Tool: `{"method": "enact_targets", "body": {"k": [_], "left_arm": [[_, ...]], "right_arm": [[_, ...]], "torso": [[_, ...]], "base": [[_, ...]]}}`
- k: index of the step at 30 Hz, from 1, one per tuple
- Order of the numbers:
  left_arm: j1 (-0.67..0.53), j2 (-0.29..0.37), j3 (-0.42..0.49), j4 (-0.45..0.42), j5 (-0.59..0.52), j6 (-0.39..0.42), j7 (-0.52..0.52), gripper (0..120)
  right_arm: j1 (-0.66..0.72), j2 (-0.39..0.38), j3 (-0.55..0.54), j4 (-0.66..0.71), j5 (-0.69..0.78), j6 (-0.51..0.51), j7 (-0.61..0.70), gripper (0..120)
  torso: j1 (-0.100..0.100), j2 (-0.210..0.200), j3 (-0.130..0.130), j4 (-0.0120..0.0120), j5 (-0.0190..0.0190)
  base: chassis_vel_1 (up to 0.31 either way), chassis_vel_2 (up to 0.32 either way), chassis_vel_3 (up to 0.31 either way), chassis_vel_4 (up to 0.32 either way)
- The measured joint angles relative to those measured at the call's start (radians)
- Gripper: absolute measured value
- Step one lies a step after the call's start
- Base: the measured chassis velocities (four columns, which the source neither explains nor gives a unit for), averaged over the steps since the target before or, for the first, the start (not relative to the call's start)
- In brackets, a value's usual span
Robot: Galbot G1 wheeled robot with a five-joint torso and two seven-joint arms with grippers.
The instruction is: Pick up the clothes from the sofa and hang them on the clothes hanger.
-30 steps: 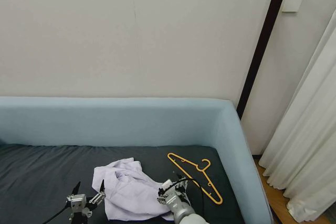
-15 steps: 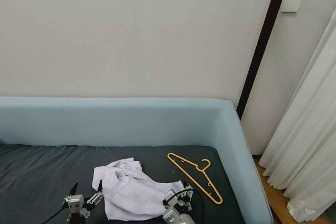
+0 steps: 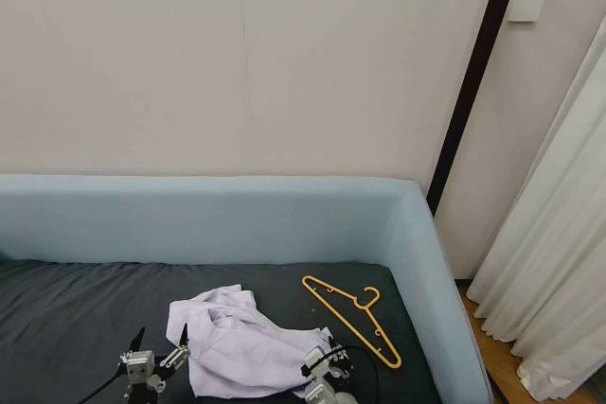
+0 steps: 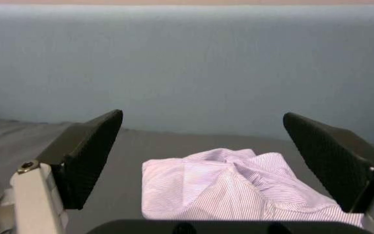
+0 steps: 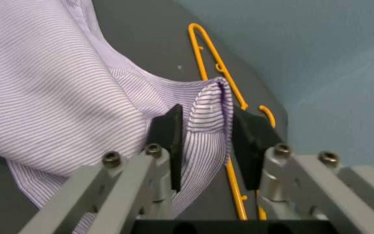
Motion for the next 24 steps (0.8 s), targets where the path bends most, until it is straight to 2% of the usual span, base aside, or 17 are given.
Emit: {"method": "enact_targets", "body": {"k": [1,5,7,11,14,15,20,21,24], "left_arm": [[0.000,0.000,0.000,0.000,0.000,0.000,0.000,98],[0.000,0.003,0.000,-0.005,0.001,0.002,0.000,98],[0.001,0.004,0.000,-0.005,0.001,0.003,0.000,98],[0.000,0.007,0.000,-0.003,0.000,0.003,0.000,98],[-0.006,0.008,0.000,0.005,-0.003,0.003,0.000,98],[-0.006,0.008,0.000,0.005,-0.003,0.003,0.000,98],[-0.022,0.004,0.004,0.004,-0.016,0.006,0.000,98],[-0.022,0.004,0.004,0.004,-0.016,0.006,0.000,98],[-0.030,0.004,0.004,-0.002,-0.025,0.009,-0.001,98]], "right_arm": [[0.000,0.000,0.000,0.000,0.000,0.000,0.000,25],[0.002,-0.025,0.001,0.017,0.016,0.013,-0.001,5],[0.004,-0.032,0.002,0.022,0.015,0.016,-0.005,0],[0.010,-0.056,0.016,0.027,-0.036,0.056,-0.060,0],[0.058,-0.109,0.040,0.027,-0.145,0.194,-0.205,0],[0.058,-0.109,0.040,0.027,-0.145,0.194,-0.205,0],[0.180,-0.196,0.113,0.034,-0.267,0.477,-0.399,0],[0.180,-0.196,0.113,0.034,-0.267,0.477,-0.399,0],[0.266,-0.239,0.125,0.031,-0.255,0.567,-0.472,0]], "torso": [[0.000,0.000,0.000,0.0000,0.0000],[0.000,0.000,0.000,0.0000,0.0000],[0.000,0.000,0.000,0.0000,0.0000],[0.000,0.000,0.000,0.0000,0.0001],[0.000,0.000,0.000,0.0000,0.0000],[0.000,0.000,0.000,0.0000,0.0000],[0.000,0.000,0.000,-0.0001,0.0000],[0.000,0.000,0.000,-0.0001,0.0000],[0.000,0.000,0.000,0.0003,-0.0001]], "base": [[0.000,0.000,0.000,0.000],[0.000,0.000,0.000,0.000],[0.000,0.000,0.000,0.000],[0.000,0.000,0.000,0.000],[0.000,0.000,0.000,0.000],[0.000,0.000,0.000,0.000],[0.000,0.000,0.000,0.000],[0.000,0.000,0.000,0.000],[0.000,0.000,0.000,0.000]]}}
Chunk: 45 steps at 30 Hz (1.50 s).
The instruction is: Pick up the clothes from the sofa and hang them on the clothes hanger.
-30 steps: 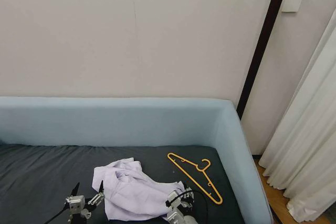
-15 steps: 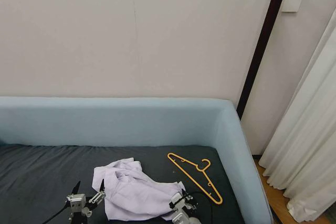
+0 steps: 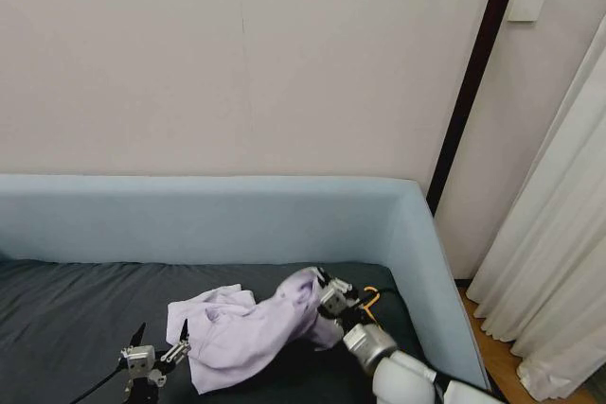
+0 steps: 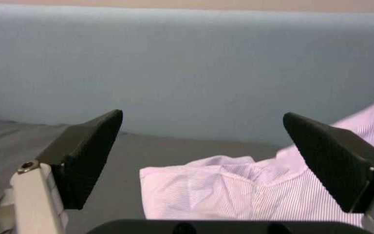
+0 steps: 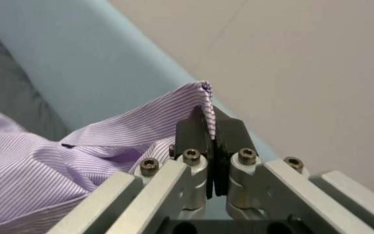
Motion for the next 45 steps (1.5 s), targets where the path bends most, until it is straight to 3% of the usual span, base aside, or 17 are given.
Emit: {"method": "enact_targets", "body": {"k": [8,10,13,14,18,21,22,23,24,27,29,30,34,35,38,45], "left_arm": [[-0.031,0.061,0.001,-0.046,-0.057,0.020,0.013,98],[-0.045,0.106,0.000,-0.054,-0.089,0.020,0.037,98],[-0.080,0.210,0.004,-0.054,-0.209,0.001,0.161,98],[-0.080,0.210,0.004,-0.054,-0.209,0.001,0.161,98],[-0.205,0.353,0.072,0.054,-0.419,-0.118,0.504,98],[-0.275,0.395,0.107,0.118,-0.494,-0.135,0.667,98],[-0.317,0.408,0.132,0.150,-0.521,-0.133,0.732,99],[-0.396,0.423,0.195,0.198,-0.548,-0.124,0.808,99],[-0.396,0.423,0.195,0.198,-0.548,-0.124,0.808,99],[-0.605,0.423,0.389,0.329,-0.580,-0.103,0.955,99],[-0.746,0.389,0.498,0.439,-0.585,-0.104,1.028,99],[-0.746,0.389,0.498,0.439,-0.585,-0.104,1.028,99],[-0.953,0.300,0.658,0.647,-0.602,-0.110,1.132,100],[-0.953,0.300,0.658,0.647,-0.602,-0.110,1.132,100],[-1.033,0.252,0.741,0.765,-0.588,-0.107,1.214,100],[-1.087,0.182,0.775,0.864,-0.556,-0.103,1.229,96]], "right_arm": [[0.165,-0.076,0.031,-0.022,-0.003,0.219,-0.172,0],[0.193,-0.092,0.042,-0.021,-0.002,0.263,-0.206,0],[0.215,-0.109,0.054,-0.010,-0.005,0.300,-0.232,0],[0.215,-0.109,0.054,-0.010,-0.005,0.300,-0.232,0],[0.201,-0.112,0.081,0.011,-0.021,0.313,-0.243,0],[0.218,-0.096,0.068,0.007,-0.022,0.320,-0.249,0],[0.225,-0.092,0.061,0.007,-0.024,0.325,-0.252,0],[0.224,-0.093,0.059,0.010,-0.027,0.327,-0.252,0],[0.224,-0.093,0.059,0.010,-0.027,0.327,-0.252,0],[0.203,-0.106,0.072,0.027,-0.029,0.328,-0.251,0],[0.182,-0.116,0.089,0.039,-0.029,0.326,-0.247,0],[0.182,-0.116,0.089,0.039,-0.029,0.326,-0.247,0],[0.126,-0.139,0.138,0.062,-0.028,0.318,-0.240,0],[0.126,-0.139,0.138,0.062,-0.028,0.318,-0.240,0],[0.088,-0.158,0.168,0.076,-0.025,0.315,-0.235,0],[0.061,-0.180,0.194,0.091,-0.027,0.311,-0.230,0]], "torso": [[0.000,0.000,0.000,-0.0002,-0.0001],[0.000,0.000,0.000,-0.0002,-0.0001],[0.000,0.000,0.000,-0.0001,-0.0001],[0.000,0.000,0.000,-0.0001,-0.0001],[0.000,0.000,0.000,-0.0007,0.0000],[0.000,0.000,0.000,-0.0007,0.0000],[0.000,0.000,0.000,0.0010,-0.0001],[0.000,0.000,0.000,0.0011,0.0001],[0.000,0.000,0.000,0.0011,0.0001],[0.000,0.000,0.000,-0.0005,-0.0005],[0.000,0.000,0.000,-0.0010,0.0001],[0.000,0.000,0.000,-0.0010,0.0001],[0.000,0.000,0.000,-0.0007,0.0002],[0.000,0.000,0.000,-0.0007,0.0002],[0.000,0.000,0.000,-0.0001,0.0003],[0.000,0.000,0.000,0.0000,0.0000]], "base": [[0.000,0.000,0.000,0.000],[0.000,0.000,0.000,0.000],[0.000,0.000,0.000,0.000],[0.000,0.000,0.000,0.000],[0.000,0.000,0.000,0.000],[0.000,0.000,0.000,0.000],[0.000,0.000,0.000,0.000],[0.000,0.000,0.000,0.000],[0.000,0.000,0.000,0.000],[0.000,0.000,0.000,0.000],[0.000,0.000,0.000,0.000],[0.000,0.000,0.000,0.000],[0.000,0.000,0.000,0.000],[0.000,0.000,0.000,0.000],[0.000,0.000,0.000,0.000],[0.000,0.000,0.000,0.000]]}}
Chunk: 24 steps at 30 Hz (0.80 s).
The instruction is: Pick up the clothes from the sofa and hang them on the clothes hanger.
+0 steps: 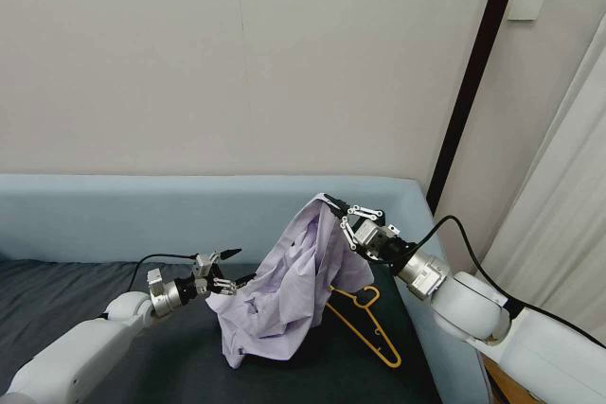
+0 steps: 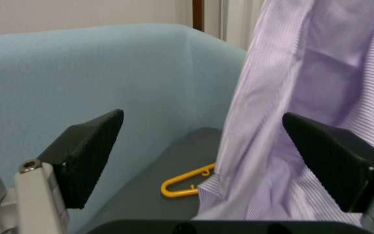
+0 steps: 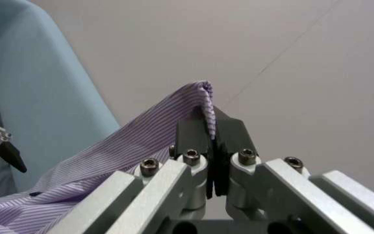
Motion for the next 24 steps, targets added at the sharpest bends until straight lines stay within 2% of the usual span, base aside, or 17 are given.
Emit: {"method": "enact_targets", "body": {"k": [3,5,11,15,16,20,22,24], "left_arm": [[-0.015,-0.026,0.001,0.016,0.001,0.004,-0.012,91],[-0.026,-0.042,0.013,0.031,0.005,0.008,-0.010,81],[-0.041,-0.075,0.025,0.077,0.056,0.007,0.007,72],[-0.068,-0.111,0.049,0.131,0.090,-0.001,0.019,55],[-0.068,-0.111,0.049,0.131,0.090,-0.001,0.019,55],[-0.079,-0.156,0.050,0.173,0.105,-0.011,0.020,38],[-0.081,-0.164,0.050,0.179,0.106,-0.012,0.019,34],[-0.084,-0.173,0.050,0.187,0.106,-0.012,0.015,26]], "right_arm": [[-0.003,-0.006,0.005,0.000,-0.002,-0.002,0.005,0],[-0.005,-0.009,0.007,0.000,-0.001,-0.004,0.009,0],[-0.005,-0.007,0.005,0.001,0.002,-0.008,0.017,0],[-0.004,-0.006,0.003,0.003,0.010,-0.011,0.026,0],[-0.004,-0.006,0.003,0.003,0.010,-0.011,0.026,0],[-0.002,-0.013,0.003,0.009,0.020,-0.013,0.030,0],[-0.002,-0.015,0.003,0.009,0.020,-0.013,0.030,0],[-0.003,-0.017,0.003,0.009,0.021,-0.013,0.032,0]], "torso": [[0.000,0.000,0.000,-0.0006,0.0001],[0.000,0.000,0.000,-0.0006,0.0002],[0.000,0.000,0.000,0.0001,-0.0001],[0.000,0.000,0.000,-0.0003,0.0002],[0.000,0.000,0.000,-0.0003,0.0002],[0.000,0.000,0.000,-0.0004,0.0000],[0.000,0.000,0.000,-0.0004,0.0000],[0.000,0.000,0.000,-0.0006,0.0000]], "base": [[0.000,0.000,0.000,0.000],[0.000,0.000,0.000,0.000],[0.000,0.000,0.000,0.000],[0.000,0.000,0.000,0.000],[0.000,0.000,0.000,0.000],[0.000,0.000,0.000,0.000],[0.000,0.000,0.000,0.000],[0.000,0.000,0.000,0.000]]}}
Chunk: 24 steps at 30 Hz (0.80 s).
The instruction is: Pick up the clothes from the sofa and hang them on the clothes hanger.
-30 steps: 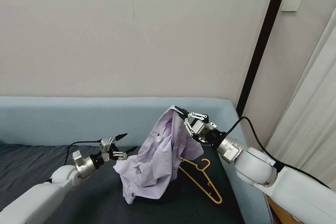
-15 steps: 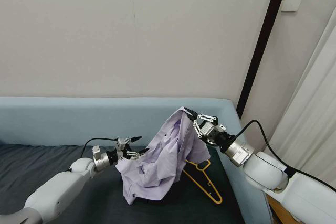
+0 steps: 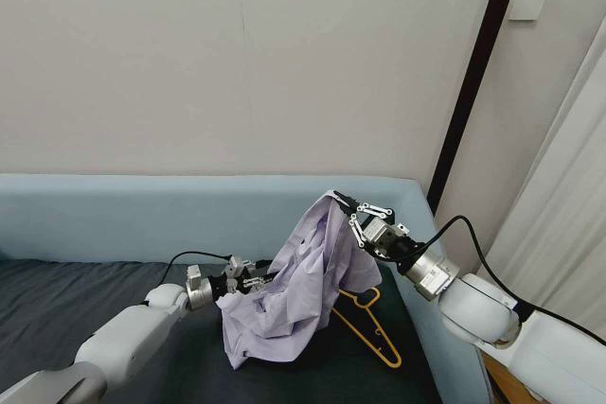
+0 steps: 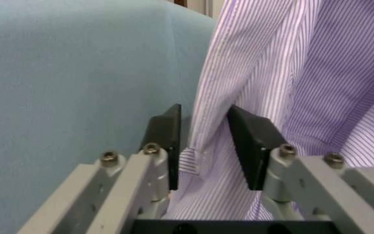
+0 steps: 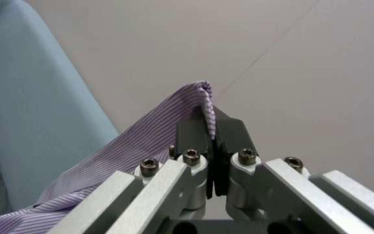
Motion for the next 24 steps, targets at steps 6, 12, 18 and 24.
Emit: {"method": "enact_targets", "body": {"k": [6,12,18,24], "left_arm": [[-0.002,-0.007,0.006,0.014,0.002,-0.003,-0.004,3],[0.018,0.019,-0.022,-0.025,-0.013,-0.010,-0.059,0],[0.066,0.106,-0.040,-0.163,0.066,-0.001,-0.281,0],[0.139,0.280,-0.071,-0.649,0.193,0.309,-1.032,0]], "right_arm": [[-0.003,0.000,0.000,0.003,0.002,0.000,0.007,0],[-0.035,-0.001,0.013,0.003,0.024,-0.009,0.036,0],[-0.055,0.020,0.012,-0.003,0.121,-0.065,0.103,0],[0.092,0.216,-0.086,-0.158,0.413,-0.362,0.347,0]], "torso": [[0.000,0.000,0.000,0.0005,0.0000],[0.000,0.000,0.000,-0.0001,-0.0002],[0.000,0.000,0.000,-0.0001,-0.0006],[0.000,0.000,0.000,0.0003,0.0000]], "base": [[0.000,0.000,0.000,0.000],[0.000,0.000,0.000,0.000],[0.000,0.000,0.000,0.000],[0.000,0.000,0.000,0.000]]}}
